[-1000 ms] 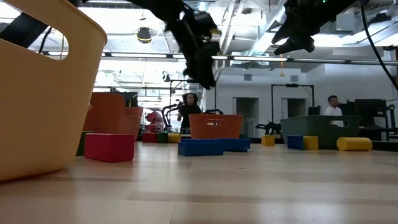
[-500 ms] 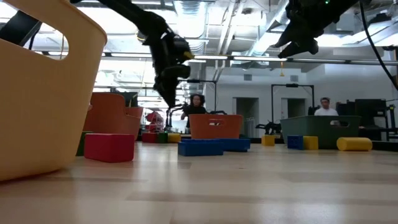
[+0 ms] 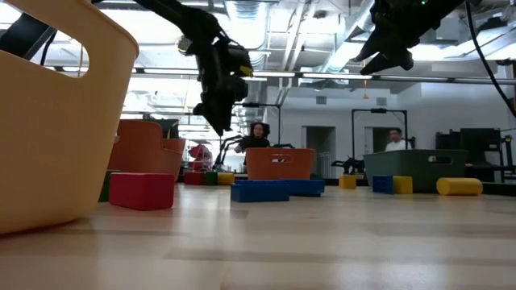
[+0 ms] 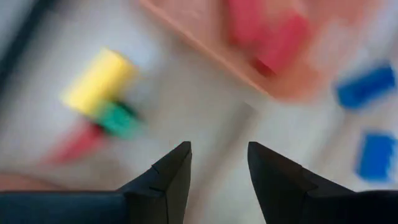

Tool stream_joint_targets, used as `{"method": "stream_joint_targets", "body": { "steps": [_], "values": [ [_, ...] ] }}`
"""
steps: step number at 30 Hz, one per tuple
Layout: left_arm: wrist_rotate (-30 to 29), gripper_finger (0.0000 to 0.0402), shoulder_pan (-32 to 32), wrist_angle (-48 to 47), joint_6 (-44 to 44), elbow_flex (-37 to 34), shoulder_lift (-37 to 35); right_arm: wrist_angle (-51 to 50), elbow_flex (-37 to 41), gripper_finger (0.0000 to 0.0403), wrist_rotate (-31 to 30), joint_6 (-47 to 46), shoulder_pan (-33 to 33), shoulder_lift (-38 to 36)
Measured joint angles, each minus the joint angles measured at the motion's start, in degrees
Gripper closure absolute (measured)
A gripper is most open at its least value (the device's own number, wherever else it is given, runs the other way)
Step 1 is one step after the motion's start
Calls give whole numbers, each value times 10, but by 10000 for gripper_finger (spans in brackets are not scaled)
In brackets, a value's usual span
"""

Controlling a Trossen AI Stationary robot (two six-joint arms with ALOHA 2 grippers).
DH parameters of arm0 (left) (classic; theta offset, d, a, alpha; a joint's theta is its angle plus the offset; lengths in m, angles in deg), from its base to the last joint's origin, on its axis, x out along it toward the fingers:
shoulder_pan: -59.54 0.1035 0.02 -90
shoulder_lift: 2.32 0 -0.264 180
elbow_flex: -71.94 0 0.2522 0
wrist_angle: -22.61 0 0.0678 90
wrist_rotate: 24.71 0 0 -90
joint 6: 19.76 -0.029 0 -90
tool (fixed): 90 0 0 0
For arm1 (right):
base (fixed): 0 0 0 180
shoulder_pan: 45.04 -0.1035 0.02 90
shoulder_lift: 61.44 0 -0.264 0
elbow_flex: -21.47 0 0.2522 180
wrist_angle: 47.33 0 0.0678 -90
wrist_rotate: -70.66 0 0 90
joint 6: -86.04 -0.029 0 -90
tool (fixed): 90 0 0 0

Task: Sort blocks
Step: Put the blue game piece into the green bin

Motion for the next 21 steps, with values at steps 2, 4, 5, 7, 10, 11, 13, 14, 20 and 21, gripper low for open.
{"method": "stream_joint_targets", "body": {
  "steps": [2,4,5,7,10,11,13,14,20,21],
  "values": [
    [4,251,-44,-32,-18,0,-1,0,0,155,0,-1,1,0],
    [-12,251,-95,-49,-63,-1,-1,-1,0,155,0,2,4,0],
    [-19,251,-120,-52,-83,-4,-2,-2,0,155,0,2,7,0],
    [-13,251,-165,-49,-102,-5,-2,-4,0,155,0,2,12,0],
    [5,251,-216,-9,-93,-5,-2,-9,0,155,0,4,19,-1],
    [6,251,-228,7,-84,-5,-2,-12,0,155,-1,4,21,-2],
    [6,251,-243,40,-66,-5,-2,-14,0,155,-1,8,27,-3],
    [6,251,-246,53,-59,-5,-2,-13,0,155,-1,8,30,-3],
    [5,251,-254,94,-5,-5,-2,-16,0,155,0,-15,39,-3],
    [5,251,-258,91,-4,-5,-5,-18,0,155,1,-16,37,-3]
  ]
}}
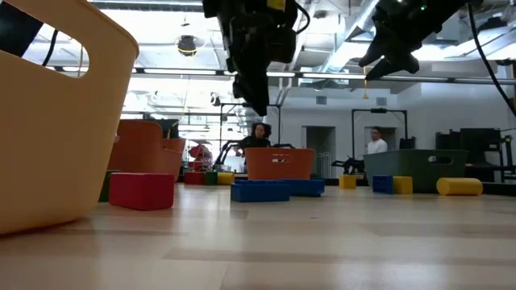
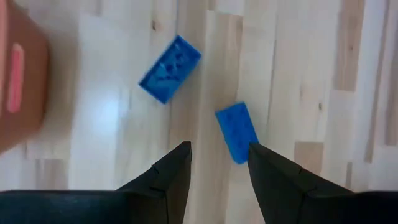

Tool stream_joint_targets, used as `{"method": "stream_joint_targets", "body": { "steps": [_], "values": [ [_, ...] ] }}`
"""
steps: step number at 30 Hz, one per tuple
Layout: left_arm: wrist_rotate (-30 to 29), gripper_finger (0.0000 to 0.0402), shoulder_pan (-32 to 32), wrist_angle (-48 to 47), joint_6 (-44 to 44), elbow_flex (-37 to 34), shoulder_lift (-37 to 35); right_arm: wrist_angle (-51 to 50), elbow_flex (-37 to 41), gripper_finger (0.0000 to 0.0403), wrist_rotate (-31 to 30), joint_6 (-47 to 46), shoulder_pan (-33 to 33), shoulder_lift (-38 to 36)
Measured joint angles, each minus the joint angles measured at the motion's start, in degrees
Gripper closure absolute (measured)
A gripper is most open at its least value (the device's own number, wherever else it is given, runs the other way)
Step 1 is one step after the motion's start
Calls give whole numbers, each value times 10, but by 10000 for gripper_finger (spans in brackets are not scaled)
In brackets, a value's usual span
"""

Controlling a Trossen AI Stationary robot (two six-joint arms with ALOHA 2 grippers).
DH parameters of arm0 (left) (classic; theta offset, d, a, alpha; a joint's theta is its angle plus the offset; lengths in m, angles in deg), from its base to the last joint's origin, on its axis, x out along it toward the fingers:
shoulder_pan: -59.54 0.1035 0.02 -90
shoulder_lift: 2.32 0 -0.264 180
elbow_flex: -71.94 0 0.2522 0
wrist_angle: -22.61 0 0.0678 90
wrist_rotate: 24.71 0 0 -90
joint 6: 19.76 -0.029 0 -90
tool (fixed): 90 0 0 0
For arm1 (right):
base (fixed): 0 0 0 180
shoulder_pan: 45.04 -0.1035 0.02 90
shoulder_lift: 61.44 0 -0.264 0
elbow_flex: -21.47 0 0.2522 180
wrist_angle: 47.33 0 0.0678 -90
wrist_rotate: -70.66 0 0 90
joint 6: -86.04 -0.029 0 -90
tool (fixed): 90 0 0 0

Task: Sort blocks
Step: Put the blue game piece into the green bin

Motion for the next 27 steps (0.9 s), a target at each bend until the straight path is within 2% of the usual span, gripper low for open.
{"method": "stream_joint_targets", "body": {
  "steps": [3,6,9,13,15,18,23,27],
  "values": [
    [-22,251,-20,-13,-22,0,-6,12,0,155,-1,-14,-2,1],
    [-33,251,-36,-19,-38,-17,-18,34,0,155,-10,-70,-6,6],
    [-32,251,-51,23,-34,-71,-52,46,0,155,-34,-129,-28,8],
    [-36,251,-74,121,-18,-169,-105,37,0,155,-56,-163,-67,16],
    [-34,251,-83,157,9,-204,-117,25,0,155,-58,-198,-82,18],
    [-36,251,-90,175,78,-221,-125,30,0,155,-63,-223,-105,20],
    [-56,243,-100,216,174,-228,-114,32,0,155,-77,-215,-122,24],
    [-78,209,-110,251,206,-226,-94,27,-5,155,-78,-171,-120,23]
  ]
}}
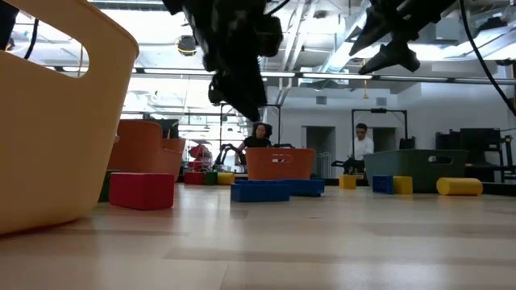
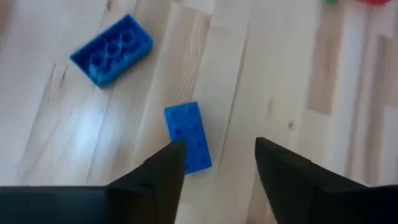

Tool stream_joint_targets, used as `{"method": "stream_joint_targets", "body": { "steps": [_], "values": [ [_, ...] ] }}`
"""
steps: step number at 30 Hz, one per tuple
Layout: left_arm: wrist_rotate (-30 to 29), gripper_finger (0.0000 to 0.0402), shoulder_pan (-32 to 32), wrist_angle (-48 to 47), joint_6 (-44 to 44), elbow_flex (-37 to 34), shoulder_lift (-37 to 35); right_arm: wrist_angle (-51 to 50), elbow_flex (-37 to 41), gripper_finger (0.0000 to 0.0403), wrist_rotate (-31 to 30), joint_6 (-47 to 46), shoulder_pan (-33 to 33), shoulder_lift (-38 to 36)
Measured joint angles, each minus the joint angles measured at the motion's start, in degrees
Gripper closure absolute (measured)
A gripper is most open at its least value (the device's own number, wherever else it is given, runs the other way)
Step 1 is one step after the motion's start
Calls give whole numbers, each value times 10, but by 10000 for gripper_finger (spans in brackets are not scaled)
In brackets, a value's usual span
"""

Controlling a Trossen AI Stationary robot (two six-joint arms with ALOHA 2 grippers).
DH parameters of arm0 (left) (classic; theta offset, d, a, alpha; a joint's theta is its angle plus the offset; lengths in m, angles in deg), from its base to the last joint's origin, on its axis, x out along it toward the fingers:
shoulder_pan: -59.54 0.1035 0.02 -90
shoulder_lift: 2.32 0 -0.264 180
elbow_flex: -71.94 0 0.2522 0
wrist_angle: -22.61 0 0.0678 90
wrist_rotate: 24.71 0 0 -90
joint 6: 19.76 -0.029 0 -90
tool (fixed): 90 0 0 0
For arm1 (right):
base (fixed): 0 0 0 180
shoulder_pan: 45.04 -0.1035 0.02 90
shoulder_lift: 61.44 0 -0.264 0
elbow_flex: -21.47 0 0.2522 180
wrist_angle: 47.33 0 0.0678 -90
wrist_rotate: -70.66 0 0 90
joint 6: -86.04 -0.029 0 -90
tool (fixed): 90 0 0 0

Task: Sort blocks
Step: Put the blue game piece into the green bin

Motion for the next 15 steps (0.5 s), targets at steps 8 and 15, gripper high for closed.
{"method": "stream_joint_targets", "body": {
  "steps": [8,15],
  "values": [
    [-59,108,-9,59,62,-1,80,-63,-58,155,41,152,8,-1],
    [-108,77,-13,76,71,1,99,-107,-90,155,63,220,9,-28]
  ]
}}
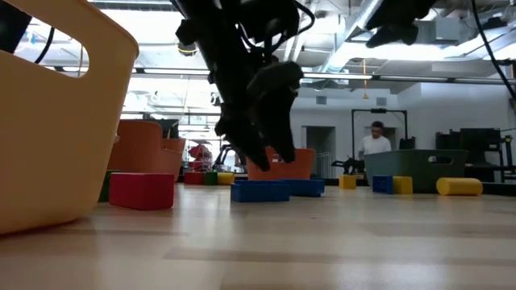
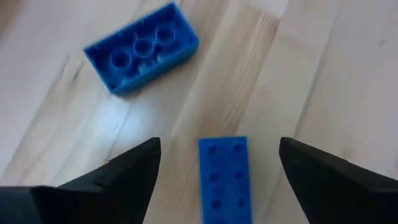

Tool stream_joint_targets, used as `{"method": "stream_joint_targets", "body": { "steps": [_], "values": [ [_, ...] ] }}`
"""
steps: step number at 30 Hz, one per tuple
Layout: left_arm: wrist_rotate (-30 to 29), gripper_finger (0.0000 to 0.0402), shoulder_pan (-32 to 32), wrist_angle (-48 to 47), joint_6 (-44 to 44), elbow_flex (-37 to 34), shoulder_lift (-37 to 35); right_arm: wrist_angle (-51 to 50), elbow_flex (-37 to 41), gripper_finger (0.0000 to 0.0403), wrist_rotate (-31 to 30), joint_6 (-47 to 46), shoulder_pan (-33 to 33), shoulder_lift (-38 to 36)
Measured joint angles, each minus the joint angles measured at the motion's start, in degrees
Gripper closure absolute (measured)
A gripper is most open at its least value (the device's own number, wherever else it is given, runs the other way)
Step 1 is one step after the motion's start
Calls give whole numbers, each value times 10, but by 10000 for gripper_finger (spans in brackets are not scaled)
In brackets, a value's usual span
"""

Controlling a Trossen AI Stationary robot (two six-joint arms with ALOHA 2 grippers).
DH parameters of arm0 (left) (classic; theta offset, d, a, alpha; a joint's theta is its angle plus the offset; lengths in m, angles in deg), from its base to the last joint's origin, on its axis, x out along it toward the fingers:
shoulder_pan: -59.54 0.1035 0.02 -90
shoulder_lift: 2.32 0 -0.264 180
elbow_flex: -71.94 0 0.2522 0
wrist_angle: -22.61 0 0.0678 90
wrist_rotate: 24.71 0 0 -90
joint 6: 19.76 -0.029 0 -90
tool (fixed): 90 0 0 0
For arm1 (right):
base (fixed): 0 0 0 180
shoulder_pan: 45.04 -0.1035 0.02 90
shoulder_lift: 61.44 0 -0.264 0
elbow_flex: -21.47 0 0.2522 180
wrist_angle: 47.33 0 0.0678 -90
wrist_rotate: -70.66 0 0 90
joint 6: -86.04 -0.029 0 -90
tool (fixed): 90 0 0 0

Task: Sort blocks
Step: Put the blue game piece into the green bin

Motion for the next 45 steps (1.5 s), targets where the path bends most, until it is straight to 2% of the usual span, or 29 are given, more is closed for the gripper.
{"method": "stream_joint_targets", "body": {
  "steps": [5,10,15,21,28,30,33,37,41,45],
  "values": [
    [5,77,-15,5,-34,0,22,-6,0,155,0,14,3,-25],
    [-20,91,-27,-10,-34,0,47,-19,0,155,0,15,6,-37],
    [-20,147,-27,-14,-28,0,50,-26,0,155,1,12,8,-37],
    [-7,270,-26,-18,-22,6,51,-26,0,155,1,4,8,-37],
    [25,269,-20,-49,-21,44,21,-26,0,155,14,-9,8,-32],
    [3,269,-15,-52,-40,59,-2,-25,0,155,45,-33,14,-21],
    [-72,269,-12,-60,-97,75,-29,-25,0,155,90,-77,27,2],
    [-178,269,-13,-62,-182,95,-44,-9,0,155,104,-132,20,37],
    [-219,269,0,-71,-229,118,-40,40,0,155,106,-178,-6,63],
    [-262,269,6,-75,-235,129,-38,50,0,155,104,-200,-28,92]
  ]
}}
